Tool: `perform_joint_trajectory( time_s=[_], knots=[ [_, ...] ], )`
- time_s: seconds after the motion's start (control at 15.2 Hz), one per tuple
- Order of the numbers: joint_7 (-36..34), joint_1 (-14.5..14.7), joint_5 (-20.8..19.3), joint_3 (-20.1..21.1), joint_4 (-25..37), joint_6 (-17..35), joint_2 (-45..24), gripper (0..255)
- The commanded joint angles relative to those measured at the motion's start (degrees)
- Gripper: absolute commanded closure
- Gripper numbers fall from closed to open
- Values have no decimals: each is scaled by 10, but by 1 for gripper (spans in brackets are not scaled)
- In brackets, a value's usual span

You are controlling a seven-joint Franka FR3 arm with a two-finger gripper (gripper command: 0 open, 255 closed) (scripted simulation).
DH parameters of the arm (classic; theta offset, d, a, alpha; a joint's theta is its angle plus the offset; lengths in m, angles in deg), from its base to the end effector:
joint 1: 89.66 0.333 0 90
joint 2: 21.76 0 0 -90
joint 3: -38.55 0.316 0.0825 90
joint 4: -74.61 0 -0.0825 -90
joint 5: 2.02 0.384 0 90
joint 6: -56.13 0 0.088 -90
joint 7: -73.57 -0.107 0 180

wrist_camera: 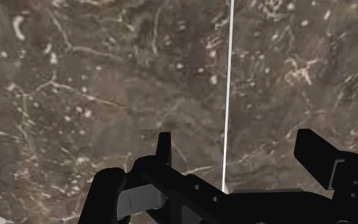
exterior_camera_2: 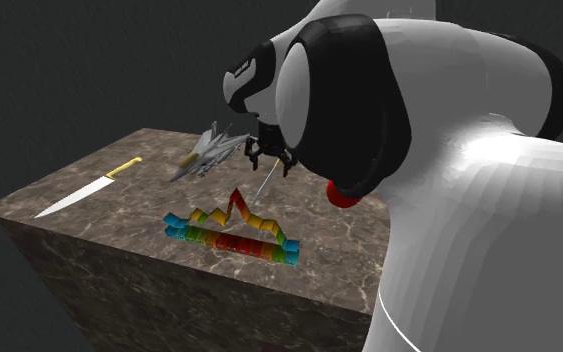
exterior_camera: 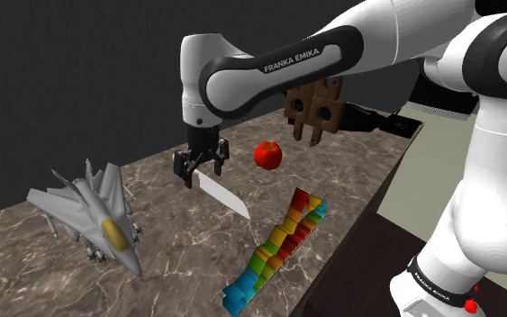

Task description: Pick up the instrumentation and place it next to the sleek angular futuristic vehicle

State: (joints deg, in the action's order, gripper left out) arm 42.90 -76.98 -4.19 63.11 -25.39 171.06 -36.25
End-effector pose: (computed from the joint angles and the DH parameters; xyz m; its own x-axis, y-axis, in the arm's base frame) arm 0.5135 0.3638 0.4410 0.9931 0.1165 -0.0087 0.1155 -0.9904 -0.0754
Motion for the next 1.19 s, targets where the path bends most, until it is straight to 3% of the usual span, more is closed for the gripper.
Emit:
perform_joint_trajectory(
  time_s=[0.0, 0.46, 0.53, 1.12],
  knots=[
    [-2, 1, -2, 0, -9, 12, -3, 0],
    [-2, 1, -2, 0, -9, 12, -3, 0],
    [-2, 1, -2, 0, -9, 12, -3, 255],
    [-2, 1, -2, 0, -9, 12, -3, 255]
  ],
)
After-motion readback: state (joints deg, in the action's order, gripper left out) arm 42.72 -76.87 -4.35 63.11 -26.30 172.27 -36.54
